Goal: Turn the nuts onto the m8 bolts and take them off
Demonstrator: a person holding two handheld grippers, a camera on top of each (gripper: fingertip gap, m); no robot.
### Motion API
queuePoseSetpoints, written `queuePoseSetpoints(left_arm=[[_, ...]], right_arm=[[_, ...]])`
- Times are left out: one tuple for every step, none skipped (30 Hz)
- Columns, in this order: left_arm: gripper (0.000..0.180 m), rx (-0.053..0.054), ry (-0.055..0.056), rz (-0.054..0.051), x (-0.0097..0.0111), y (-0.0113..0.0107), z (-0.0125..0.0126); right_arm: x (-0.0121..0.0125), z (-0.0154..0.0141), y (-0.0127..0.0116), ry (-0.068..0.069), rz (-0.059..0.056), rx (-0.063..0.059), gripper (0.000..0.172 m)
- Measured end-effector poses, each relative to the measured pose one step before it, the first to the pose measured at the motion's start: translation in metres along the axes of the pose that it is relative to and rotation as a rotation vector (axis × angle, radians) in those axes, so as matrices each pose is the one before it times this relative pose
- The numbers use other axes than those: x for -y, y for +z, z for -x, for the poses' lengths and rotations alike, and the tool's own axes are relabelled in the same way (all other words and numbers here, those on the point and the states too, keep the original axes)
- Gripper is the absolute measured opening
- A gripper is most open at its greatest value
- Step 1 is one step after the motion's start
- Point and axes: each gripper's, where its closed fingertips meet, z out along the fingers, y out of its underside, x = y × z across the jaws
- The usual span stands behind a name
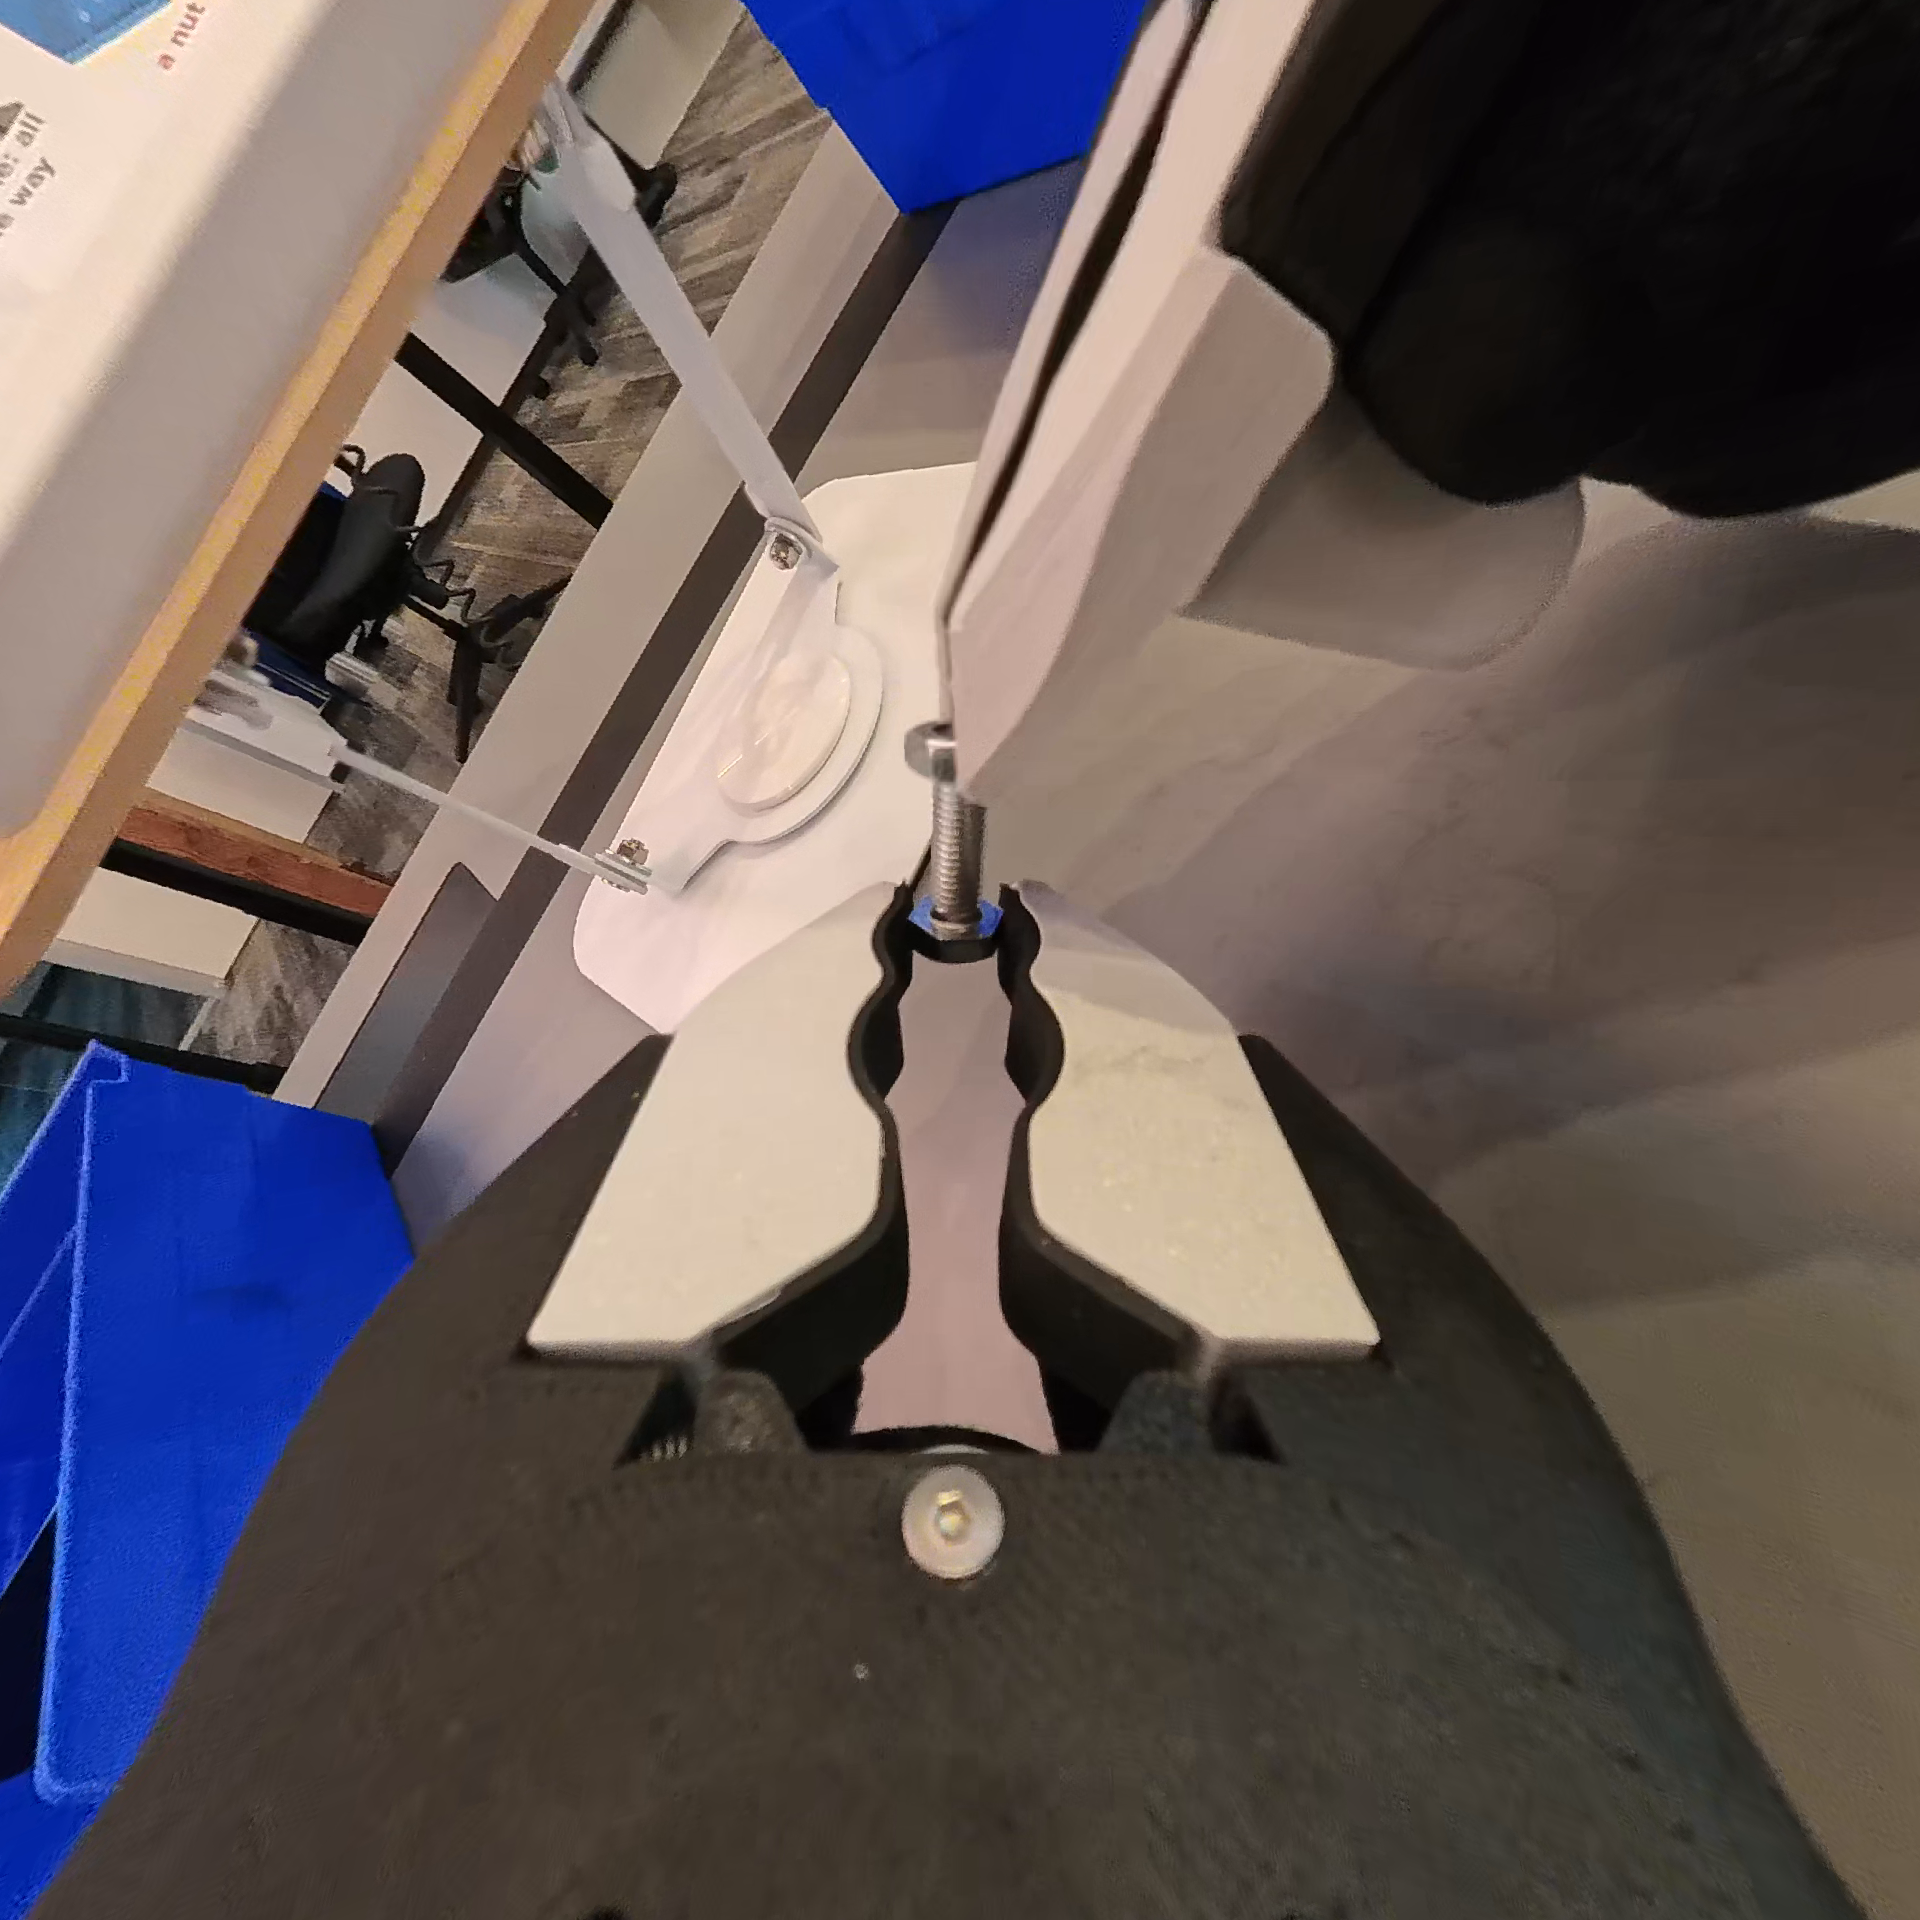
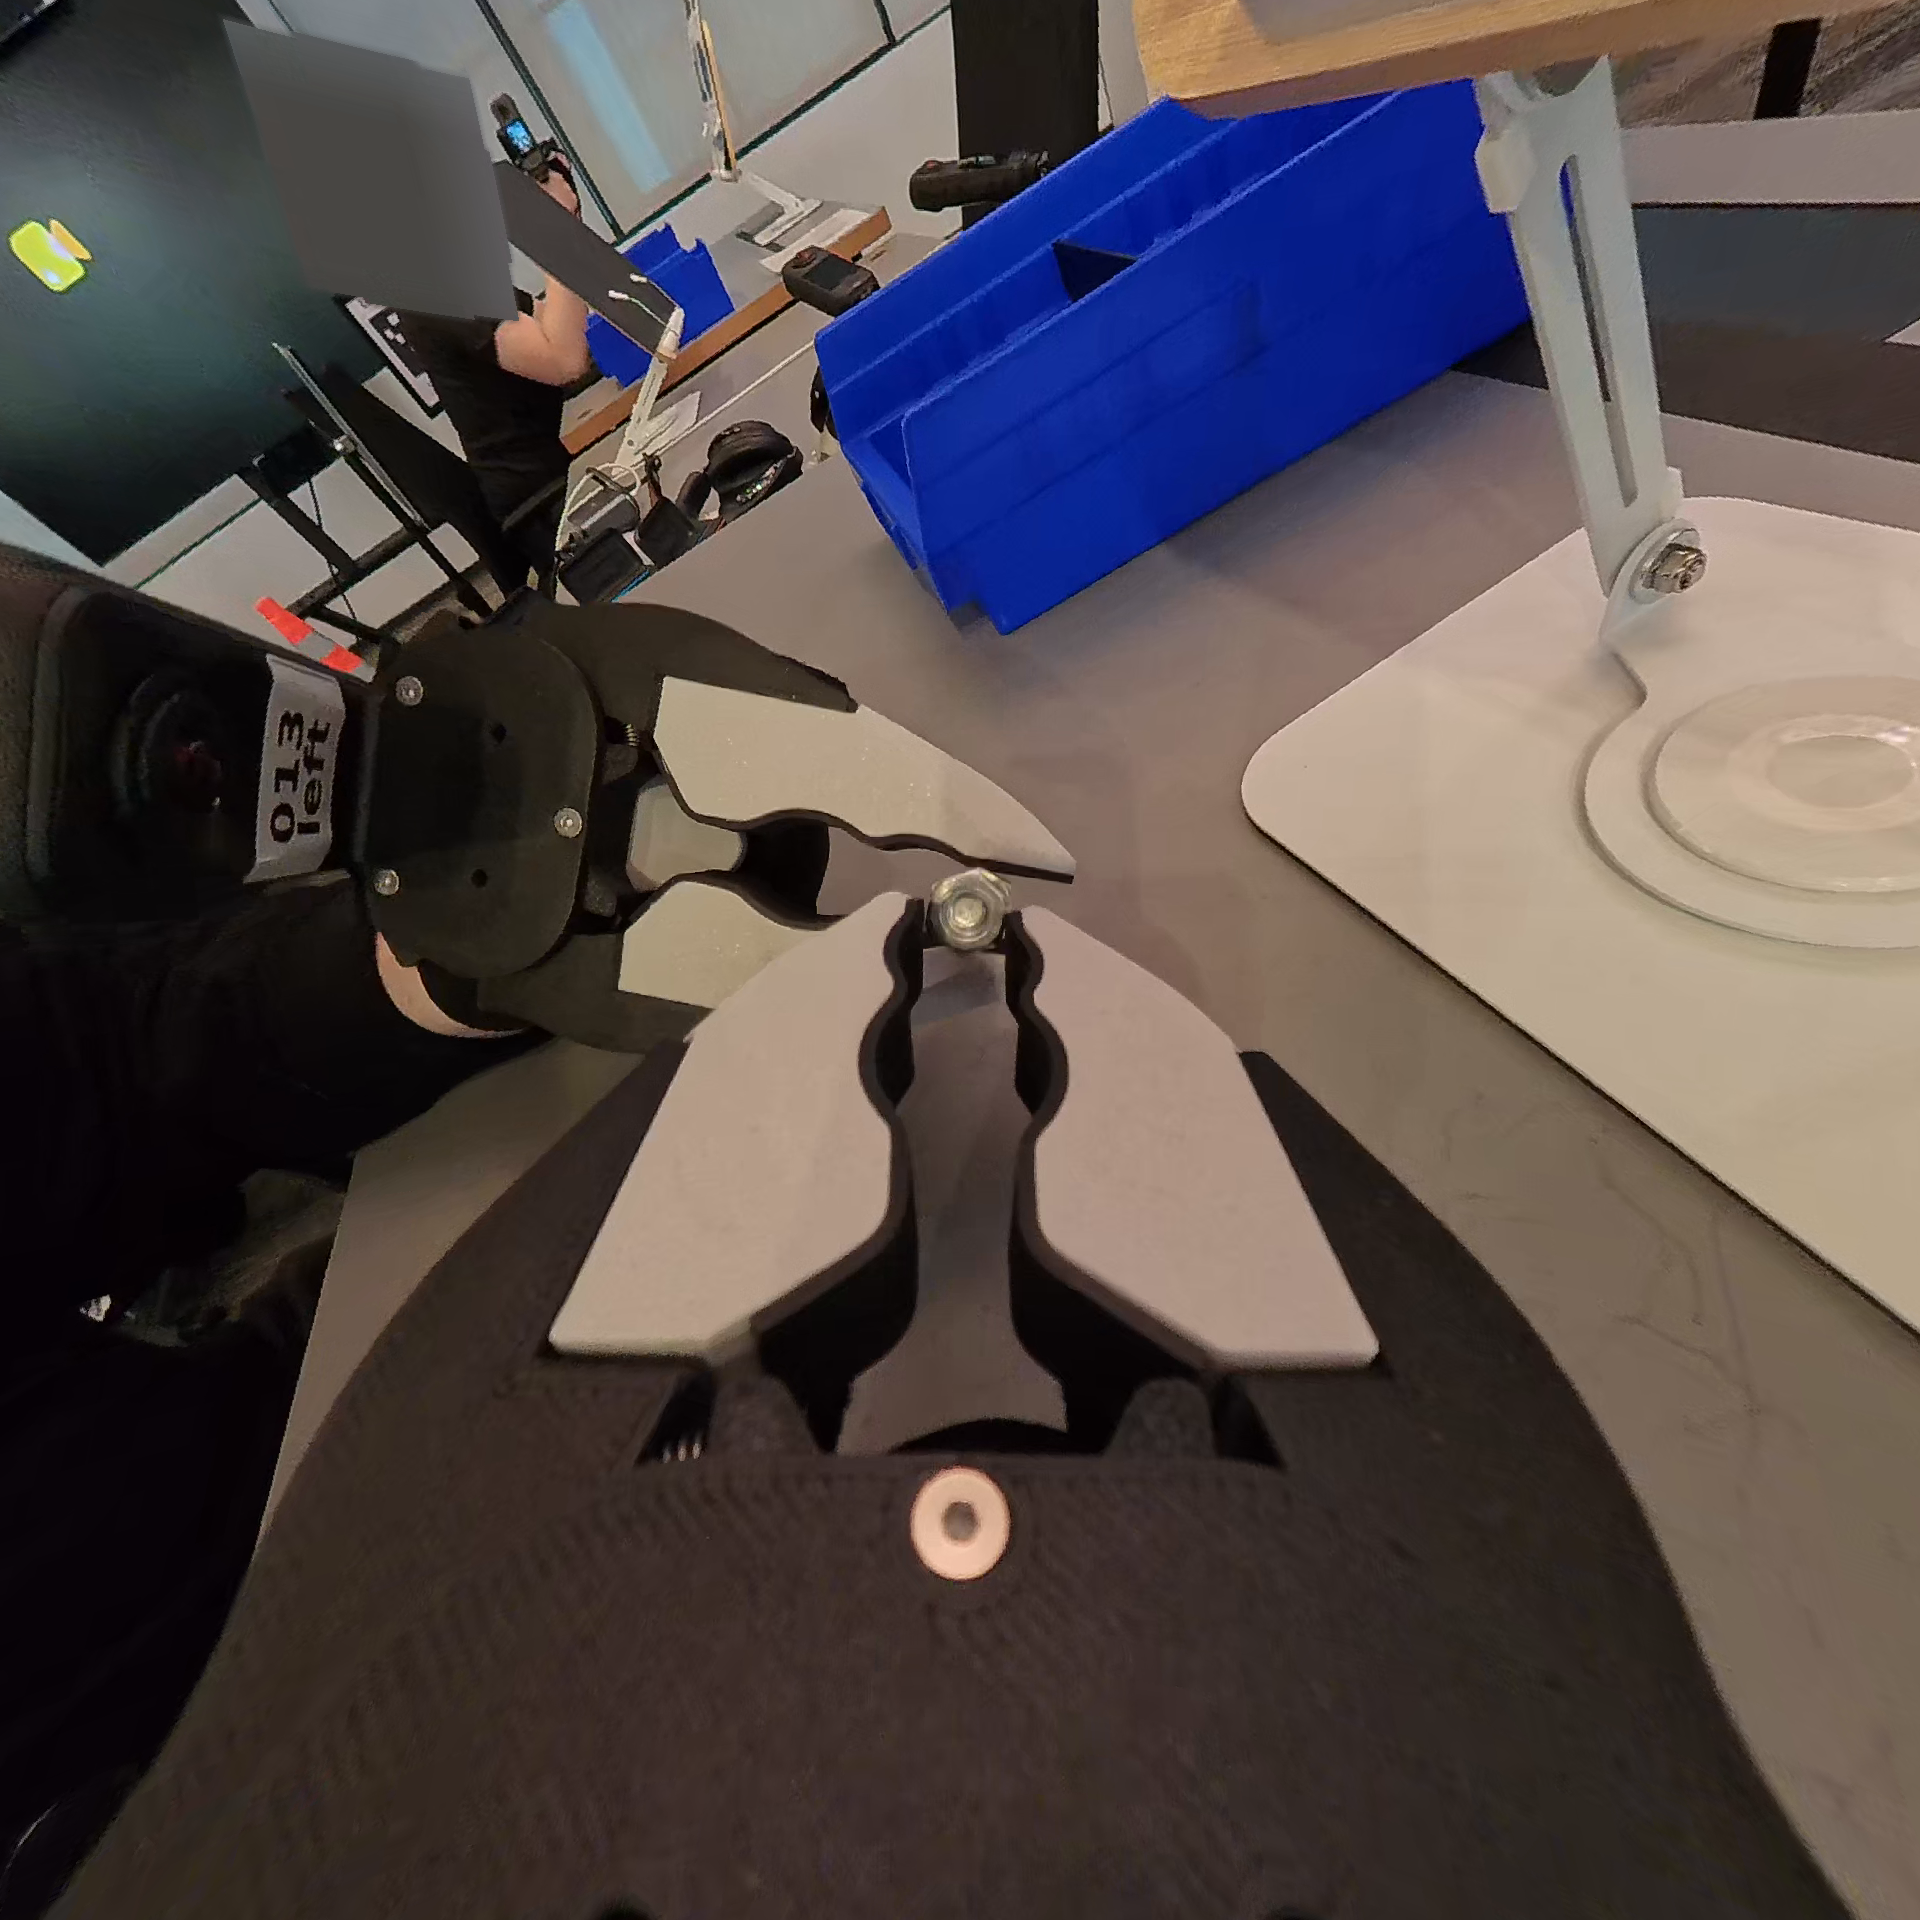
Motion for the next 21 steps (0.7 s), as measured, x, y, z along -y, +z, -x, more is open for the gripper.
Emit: queuePoseSetpoints(left_arm=[[0.015, 0.0, -0.0063, -0.0042, 0.00065, -0.00025, 0.00078], [0.015, -0.0009, -0.0042, -0.002, 0.00029, -0.00016, 0.00038], [0.015, -0.0017, -0.0022, 0.0004, -0.00002, 0.00024, 0.0], [0.015, -0.0021, 0.0, 0.0001, -0.00021, 0.00028, -0.00051], [0.015, -0.0027, -0.0013, -0.001, 0.00006, 0.00012, -0.0005], [0.015, -0.0027, -0.0039, -0.0014, 0.00028, 0.0, -0.00028], [0.015, -0.0024, -0.0056, -0.0031, 0.00037, -0.0002, 0.00012], [0.015, -0.003, -0.0075, -0.0052, 0.00065, -0.00026, 0.00027], [0.016, -0.0029, -0.0089, -0.0056, 0.00066, -0.00032, 0.00038], [0.015, -0.0025, -0.0079, -0.0041, 0.00056, -0.00032, 0.00047], [0.015, -0.0018, -0.0055, -0.0031, 0.00042, -0.00019, 0.00036], [0.015, -0.0019, -0.0042, -0.0024, 0.00022, -0.00015, 0.0001], [0.015, -0.0031, -0.0033, 0.0013, -0.00038, 0.00029, -0.00016], [0.015, -0.0034, -0.0007, 0.0027, -0.00062, 0.00031, -0.00043], [0.015, -0.0014, 0.0007, 0.0022, -0.0008, 0.0004, -0.00026], [0.015, -0.0019, -0.0004, 0.0009, -0.00059, -0.00001, -0.00012], [0.015, -0.0026, -0.0036, 0.002, -0.00084, -0.00005, 0.00016], [0.015, -0.0013, -0.0065, 0.0011, -0.001, -0.00031, 0.00086], [0.015, 0.0004, -0.0099, 0.0004, -0.00133, -0.00072, 0.00169], [0.016, 0.0003, -0.0145, -0.0001, -0.00158, -0.00103, 0.00217], [0.016, -0.0016, -0.0215, -0.0053, -0.00113, -0.00137, 0.00272]], right_arm=[[-0.00078, 0.00109, 0.00043, -0.0011, -0.0014, 0.0065, 0.016], [-0.00071, 0.00104, 0.0005, -0.0008, -0.0022, 0.0054, 0.017], [-0.00072, 0.00079, 0.00031, -0.0016, -0.0005, 0.0039, 0.019], [-0.00003, 0.00049, -0.00007, -0.0026, -0.0038, 0.0022, 0.021], [0.00034, 0.00001, -0.00032, -0.0013, -0.0037, -0.0004, 0.022], [0.0006, -0.00035, -0.00055, 0.0003, -0.0034, -0.0019, 0.023], [0.00046, -0.00036, -0.00047, 0.0, -0.0009, -0.002, 0.025], [0.00058, -0.00021, -0.00055, -0.0013, -0.0014, -0.0005, 0.029], [0.00092, -0.0002, -0.00064, -0.0033, -0.0034, -0.0007, 0.031], [0.00118, 0.00045, -0.00074, -0.0064, -0.005, 0.0022, 0.032], [0.00115, 0.00101, -0.00053, -0.0094, -0.0047, 0.0051, 0.033], [0.00055, 0.00056, -0.0005, -0.0084, -0.0004, 0.0025, 0.034], [0.00023, 0.00024, -0.00034, -0.0059, 0.0008, 0.0003, 0.033], [-0.00034, -0.00028, -0.00023, -0.0033, 0.0031, -0.0013, 0.033], [-0.00026, -0.00069, -0.00049, -0.0006, 0.0003, -0.0024, 0.033], [-0.0002, -0.00076, -0.00058, -0.0002, -0.0011, -0.0023, 0.032], [-0.00056, -0.00061, -0.00067, -0.0021, 0.0008, -0.0005, 0.031], [-0.001, -0.00003, -0.00064, -0.0044, 0.0047, 0.0029, 0.03], [-0.00171, 0.00149, -0.00046, -0.0093, 0.0103, 0.0081, 0.029], [-0.00321, 0.00367, 0.00005, -0.02, 0.0232, 0.0152, 0.029], [-0.00514, 0.00466, 0.00087, -0.0308, 0.0359, 0.0124, 0.028]])
